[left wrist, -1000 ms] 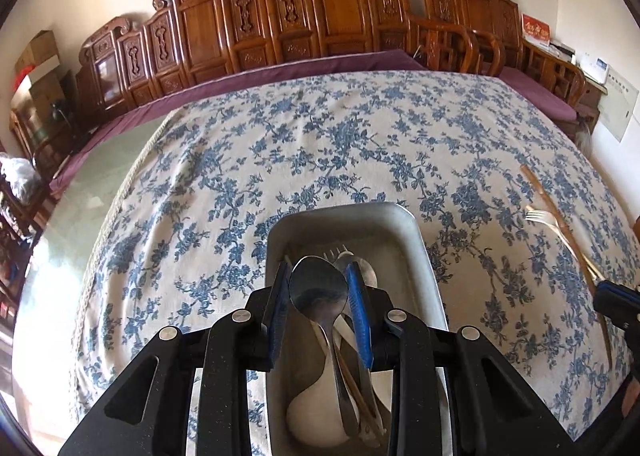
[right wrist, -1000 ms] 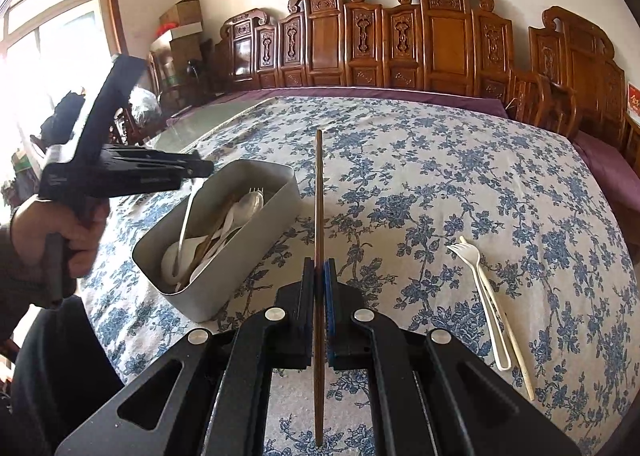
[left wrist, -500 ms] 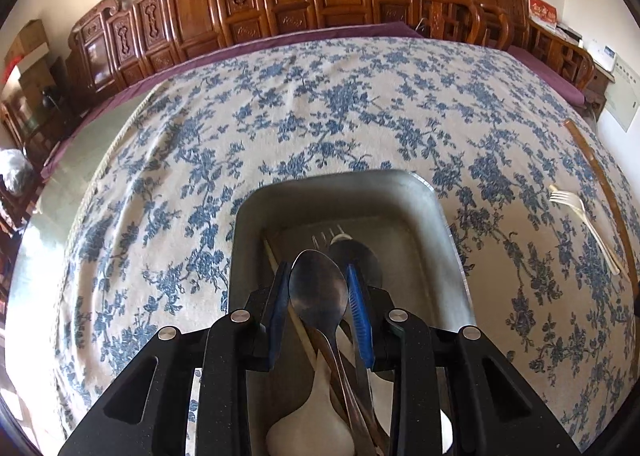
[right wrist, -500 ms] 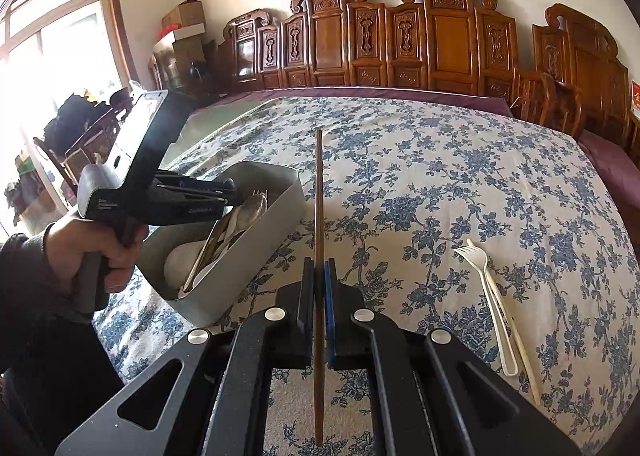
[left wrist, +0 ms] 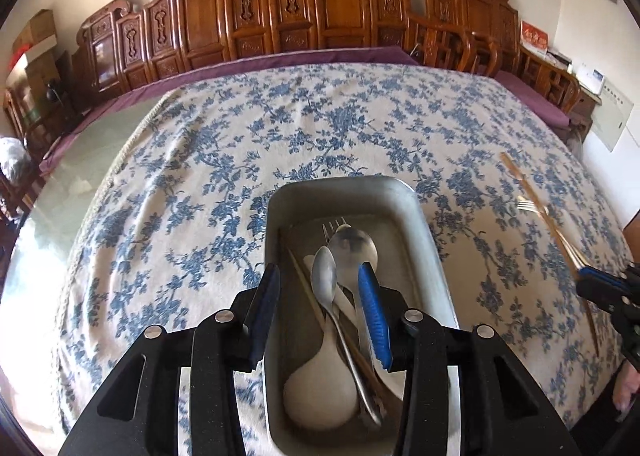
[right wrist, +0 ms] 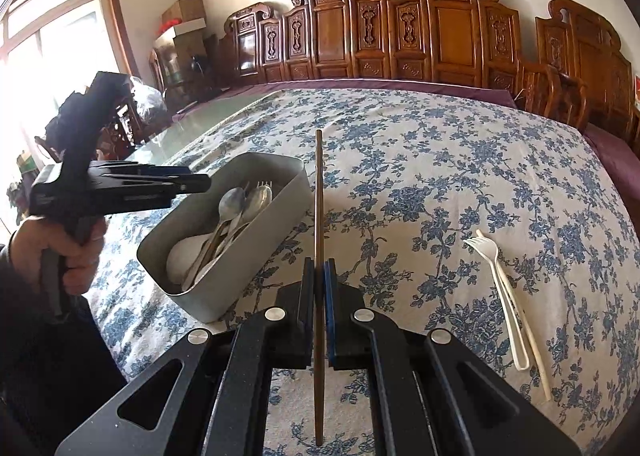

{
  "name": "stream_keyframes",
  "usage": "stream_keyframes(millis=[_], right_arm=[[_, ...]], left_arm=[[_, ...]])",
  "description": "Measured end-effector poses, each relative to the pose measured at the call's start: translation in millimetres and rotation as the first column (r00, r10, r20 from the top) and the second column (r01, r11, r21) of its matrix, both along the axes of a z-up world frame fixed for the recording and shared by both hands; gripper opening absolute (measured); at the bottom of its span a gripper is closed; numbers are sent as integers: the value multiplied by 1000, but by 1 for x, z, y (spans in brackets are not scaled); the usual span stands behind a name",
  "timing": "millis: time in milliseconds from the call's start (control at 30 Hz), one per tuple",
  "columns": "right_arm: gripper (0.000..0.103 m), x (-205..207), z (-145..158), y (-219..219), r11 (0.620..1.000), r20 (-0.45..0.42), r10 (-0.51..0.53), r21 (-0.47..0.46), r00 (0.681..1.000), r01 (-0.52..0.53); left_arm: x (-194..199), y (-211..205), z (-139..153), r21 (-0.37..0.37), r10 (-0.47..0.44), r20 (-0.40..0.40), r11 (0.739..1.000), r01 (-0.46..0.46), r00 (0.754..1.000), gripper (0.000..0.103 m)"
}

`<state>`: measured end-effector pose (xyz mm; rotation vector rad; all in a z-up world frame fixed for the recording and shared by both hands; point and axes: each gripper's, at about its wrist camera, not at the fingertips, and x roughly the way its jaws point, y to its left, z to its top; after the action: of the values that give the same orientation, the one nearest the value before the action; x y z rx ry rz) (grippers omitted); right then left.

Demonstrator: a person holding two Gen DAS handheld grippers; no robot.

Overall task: Organize utensils
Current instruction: 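Lower the silver spoon into the grey tray with the left tool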

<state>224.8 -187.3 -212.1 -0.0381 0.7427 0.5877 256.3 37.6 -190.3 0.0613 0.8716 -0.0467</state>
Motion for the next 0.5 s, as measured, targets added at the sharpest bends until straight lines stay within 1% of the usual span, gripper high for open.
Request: stream_keyframes(millis=[167, 233, 400, 500], right_arm=[[6, -5, 6, 5, 1000, 4, 7, 10, 1000, -7], [6, -7, 9, 7, 999, -6, 13, 30, 1000, -12], [6, -7, 12, 24, 999, -15, 25, 34, 1000, -24], [6, -5, 14, 37, 999, -17, 38, 35, 999, -38]], left_arm=[[-22, 5, 7, -20, 9, 25, 1000, -8, 1000, 39], [-29, 8, 8, -31, 17, 32, 999, -16, 999, 39], [-34, 15, 6, -32, 28, 40, 999, -27, 999, 39], [-32, 19, 6, -44, 36, 44, 998, -34, 998, 39]])
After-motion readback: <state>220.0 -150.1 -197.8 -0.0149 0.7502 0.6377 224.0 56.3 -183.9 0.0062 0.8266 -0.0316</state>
